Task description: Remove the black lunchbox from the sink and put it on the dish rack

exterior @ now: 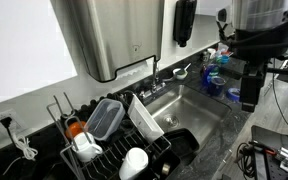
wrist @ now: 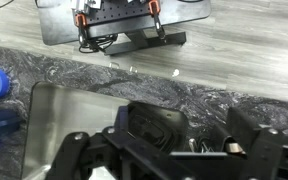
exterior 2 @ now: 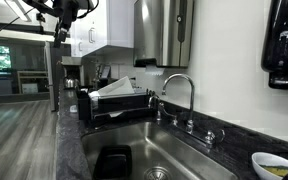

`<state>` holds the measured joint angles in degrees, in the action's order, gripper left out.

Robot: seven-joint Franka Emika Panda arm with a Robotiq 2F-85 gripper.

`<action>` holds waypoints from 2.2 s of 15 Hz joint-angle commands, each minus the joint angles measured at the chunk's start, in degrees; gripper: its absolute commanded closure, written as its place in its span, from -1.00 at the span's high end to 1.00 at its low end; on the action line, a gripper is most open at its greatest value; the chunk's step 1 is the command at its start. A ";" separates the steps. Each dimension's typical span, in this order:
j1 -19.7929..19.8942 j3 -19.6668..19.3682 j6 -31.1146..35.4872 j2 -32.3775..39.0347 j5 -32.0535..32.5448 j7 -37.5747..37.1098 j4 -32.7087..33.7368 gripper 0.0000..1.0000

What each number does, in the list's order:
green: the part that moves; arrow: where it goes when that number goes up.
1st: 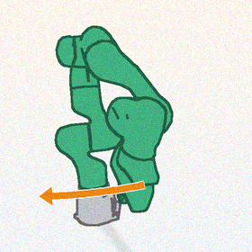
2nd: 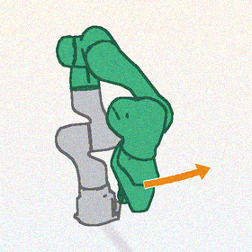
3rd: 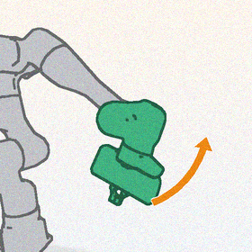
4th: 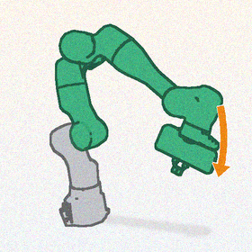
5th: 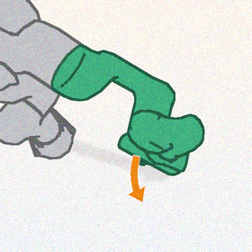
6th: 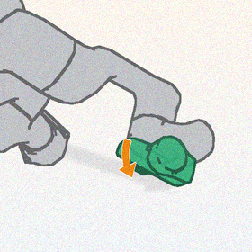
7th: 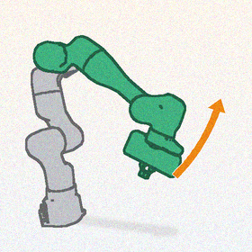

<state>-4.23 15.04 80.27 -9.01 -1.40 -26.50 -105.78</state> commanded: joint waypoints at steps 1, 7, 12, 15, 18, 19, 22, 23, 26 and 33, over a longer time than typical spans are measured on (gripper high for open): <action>-1.35 -1.22 -0.15 0.13 0.17 -0.19 0.17 1.00; -1.35 -1.22 -0.15 0.13 0.17 -0.19 0.17 1.00; -1.35 -1.22 -0.15 0.13 0.17 -0.19 0.17 1.00; -1.35 -1.22 -0.15 0.13 0.17 -0.19 0.17 1.00; -1.35 -1.22 -0.15 0.13 0.17 -0.19 0.17 1.00; -1.35 -1.22 -0.15 0.13 0.17 -0.19 0.17 1.00; -1.35 -1.22 -0.15 0.13 0.17 -0.19 0.17 1.00; -1.35 -1.22 -0.15 0.13 0.17 -0.19 0.17 1.00; -1.36 -1.15 0.20 0.72 0.32 -0.30 0.52 1.00; -0.06 -5.35 13.89 6.64 4.72 10.55 -0.05 1.00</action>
<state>-4.35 12.09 90.15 -5.85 1.32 -21.82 -105.88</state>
